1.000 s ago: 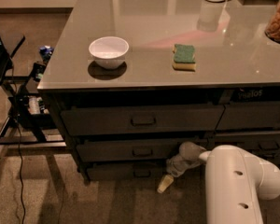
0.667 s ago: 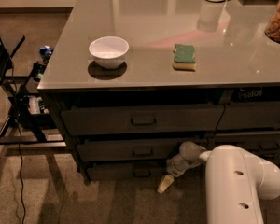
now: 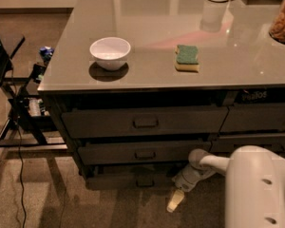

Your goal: Open bottom drawer

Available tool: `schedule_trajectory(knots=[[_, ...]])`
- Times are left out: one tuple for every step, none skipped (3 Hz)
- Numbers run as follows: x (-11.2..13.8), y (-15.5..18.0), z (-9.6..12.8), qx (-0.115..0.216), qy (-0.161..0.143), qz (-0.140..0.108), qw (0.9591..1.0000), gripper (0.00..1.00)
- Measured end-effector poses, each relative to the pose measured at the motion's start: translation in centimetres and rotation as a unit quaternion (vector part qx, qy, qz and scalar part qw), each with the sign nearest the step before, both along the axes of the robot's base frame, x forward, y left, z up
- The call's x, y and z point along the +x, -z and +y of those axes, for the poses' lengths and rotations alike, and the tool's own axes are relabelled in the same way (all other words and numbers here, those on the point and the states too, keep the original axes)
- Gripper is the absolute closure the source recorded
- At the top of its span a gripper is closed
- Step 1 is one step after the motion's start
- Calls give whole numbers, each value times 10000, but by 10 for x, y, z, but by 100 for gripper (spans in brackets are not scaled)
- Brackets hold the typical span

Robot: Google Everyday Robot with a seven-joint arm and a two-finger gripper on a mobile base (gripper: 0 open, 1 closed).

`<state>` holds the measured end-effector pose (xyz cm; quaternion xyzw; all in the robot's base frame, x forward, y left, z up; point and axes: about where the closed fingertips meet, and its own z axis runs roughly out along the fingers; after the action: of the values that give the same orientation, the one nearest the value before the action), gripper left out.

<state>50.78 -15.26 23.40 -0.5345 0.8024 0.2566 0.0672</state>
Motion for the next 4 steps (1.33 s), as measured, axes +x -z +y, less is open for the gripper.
schedule_trajectory(knots=[[-41,-24,-12,55,-63,238,9997,0],[-47,-25,-12,57,-87,279,9996,0],[-27,-14,-5,86,-16,108,9999,0],[-4,2,3,89,60,-55,9999,0]])
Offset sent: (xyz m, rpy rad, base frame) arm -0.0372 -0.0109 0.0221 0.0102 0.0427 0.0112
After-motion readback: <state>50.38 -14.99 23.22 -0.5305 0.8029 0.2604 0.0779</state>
